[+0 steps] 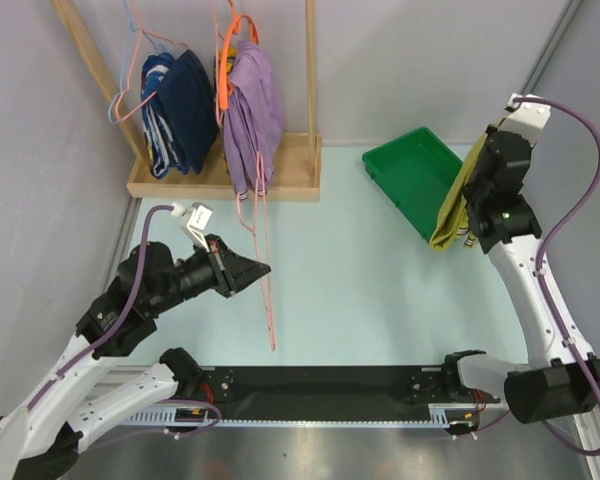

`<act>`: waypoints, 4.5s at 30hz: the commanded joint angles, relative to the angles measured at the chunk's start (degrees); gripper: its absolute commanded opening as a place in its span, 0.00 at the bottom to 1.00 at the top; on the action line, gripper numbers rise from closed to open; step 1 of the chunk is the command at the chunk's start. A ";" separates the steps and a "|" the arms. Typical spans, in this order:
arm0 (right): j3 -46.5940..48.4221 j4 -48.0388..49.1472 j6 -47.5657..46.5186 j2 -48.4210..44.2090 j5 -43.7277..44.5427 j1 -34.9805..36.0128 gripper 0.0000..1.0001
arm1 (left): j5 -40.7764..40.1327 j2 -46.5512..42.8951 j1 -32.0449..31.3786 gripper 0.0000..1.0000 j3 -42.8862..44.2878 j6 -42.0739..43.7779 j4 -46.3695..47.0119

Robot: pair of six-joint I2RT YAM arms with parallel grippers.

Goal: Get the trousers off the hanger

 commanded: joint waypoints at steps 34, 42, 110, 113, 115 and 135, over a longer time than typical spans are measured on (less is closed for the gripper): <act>35.05 20.39 -19.50 62.18 2.62 1.15 0.00 | 3.26 8.35 0.29 0.00 2.57 6.28 0.99; 43.87 10.71 -7.20 70.98 -3.71 1.95 0.06 | 3.60 9.24 0.38 0.00 2.40 6.46 1.25; -14.49 -0.03 39.84 -6.63 -26.22 71.56 0.79 | 4.83 2.91 0.38 0.00 6.62 -5.94 4.94; -14.14 3.40 38.26 -5.22 -27.54 69.80 0.70 | 5.62 2.56 0.38 0.00 6.01 -6.81 5.12; -14.14 7.08 37.64 -4.17 -29.29 68.31 0.65 | 5.54 2.38 0.38 0.00 5.65 -7.08 5.20; -15.98 20.99 40.89 -1.09 -36.51 65.84 0.50 | 6.15 2.38 0.38 0.00 4.68 -8.13 6.61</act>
